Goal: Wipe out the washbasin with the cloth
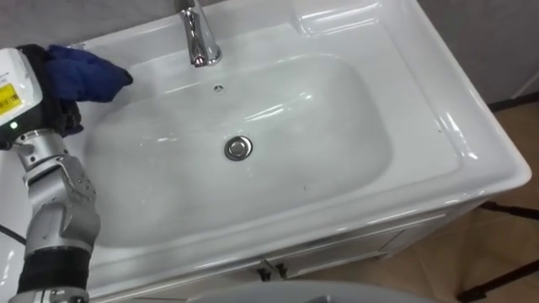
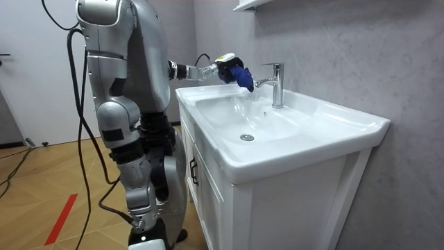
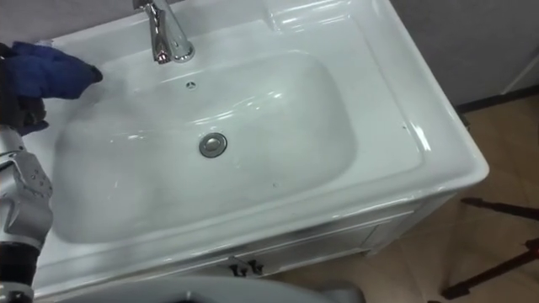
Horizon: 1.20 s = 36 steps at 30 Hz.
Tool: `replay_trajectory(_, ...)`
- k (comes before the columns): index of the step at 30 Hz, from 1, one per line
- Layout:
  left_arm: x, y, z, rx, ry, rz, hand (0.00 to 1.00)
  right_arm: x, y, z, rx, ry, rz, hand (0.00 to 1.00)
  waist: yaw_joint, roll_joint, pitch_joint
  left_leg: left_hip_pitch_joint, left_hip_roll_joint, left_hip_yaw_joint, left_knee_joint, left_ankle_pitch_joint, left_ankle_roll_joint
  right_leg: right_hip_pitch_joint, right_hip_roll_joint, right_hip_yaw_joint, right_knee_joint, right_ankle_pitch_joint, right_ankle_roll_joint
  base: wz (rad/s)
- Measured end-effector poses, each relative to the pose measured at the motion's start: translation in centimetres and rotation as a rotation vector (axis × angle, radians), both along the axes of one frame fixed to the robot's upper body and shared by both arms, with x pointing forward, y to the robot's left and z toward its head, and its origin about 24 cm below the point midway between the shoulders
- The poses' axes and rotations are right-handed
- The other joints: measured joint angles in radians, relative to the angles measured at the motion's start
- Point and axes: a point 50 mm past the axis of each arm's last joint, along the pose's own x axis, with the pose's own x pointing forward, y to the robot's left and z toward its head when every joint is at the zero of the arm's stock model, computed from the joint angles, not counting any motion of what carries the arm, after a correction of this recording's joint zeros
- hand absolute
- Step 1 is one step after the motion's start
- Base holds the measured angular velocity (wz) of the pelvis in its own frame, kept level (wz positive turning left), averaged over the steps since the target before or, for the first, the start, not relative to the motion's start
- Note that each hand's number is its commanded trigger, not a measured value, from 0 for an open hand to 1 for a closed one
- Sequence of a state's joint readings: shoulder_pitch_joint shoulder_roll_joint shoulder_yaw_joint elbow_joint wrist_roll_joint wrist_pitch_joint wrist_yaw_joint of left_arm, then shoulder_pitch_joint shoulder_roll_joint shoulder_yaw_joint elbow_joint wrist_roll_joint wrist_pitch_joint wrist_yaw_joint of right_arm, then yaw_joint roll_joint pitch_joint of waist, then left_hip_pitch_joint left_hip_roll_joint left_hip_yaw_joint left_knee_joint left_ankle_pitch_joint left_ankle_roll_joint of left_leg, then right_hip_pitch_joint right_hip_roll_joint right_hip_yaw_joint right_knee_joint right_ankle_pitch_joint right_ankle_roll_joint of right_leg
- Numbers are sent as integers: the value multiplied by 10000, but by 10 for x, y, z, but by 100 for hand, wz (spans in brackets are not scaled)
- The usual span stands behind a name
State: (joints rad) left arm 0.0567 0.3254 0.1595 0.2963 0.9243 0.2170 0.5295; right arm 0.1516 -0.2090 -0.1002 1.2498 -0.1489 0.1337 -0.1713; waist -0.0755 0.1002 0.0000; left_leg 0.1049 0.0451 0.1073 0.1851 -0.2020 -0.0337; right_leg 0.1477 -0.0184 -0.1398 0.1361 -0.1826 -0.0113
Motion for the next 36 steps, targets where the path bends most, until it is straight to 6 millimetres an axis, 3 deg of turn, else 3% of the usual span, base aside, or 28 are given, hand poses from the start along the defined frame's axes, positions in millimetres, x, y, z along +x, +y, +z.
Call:
replay_trajectory(5,-9,5,-12,-316,455,365,100,-6,0,0,7,336,-90,0,304,-17,-1,169,-18,12,-72,1,1,77,-5,82,-20,-26,29,0)
replay_trajectory(18,-45,34,-25,-402,1223,2206,100,-6,0,0,157,455,-127,0,588,-210,-85,159,-38,-57,-67,10,15,106,-15,0,-12,-32,39,2)
replay_trajectory(36,-45,35,-22,-346,1114,2303,100,0,0,1,108,269,-77,0,537,-123,-38,103,-52,-60,-19,9,16,97,-35,-22,-24,-35,44,0)
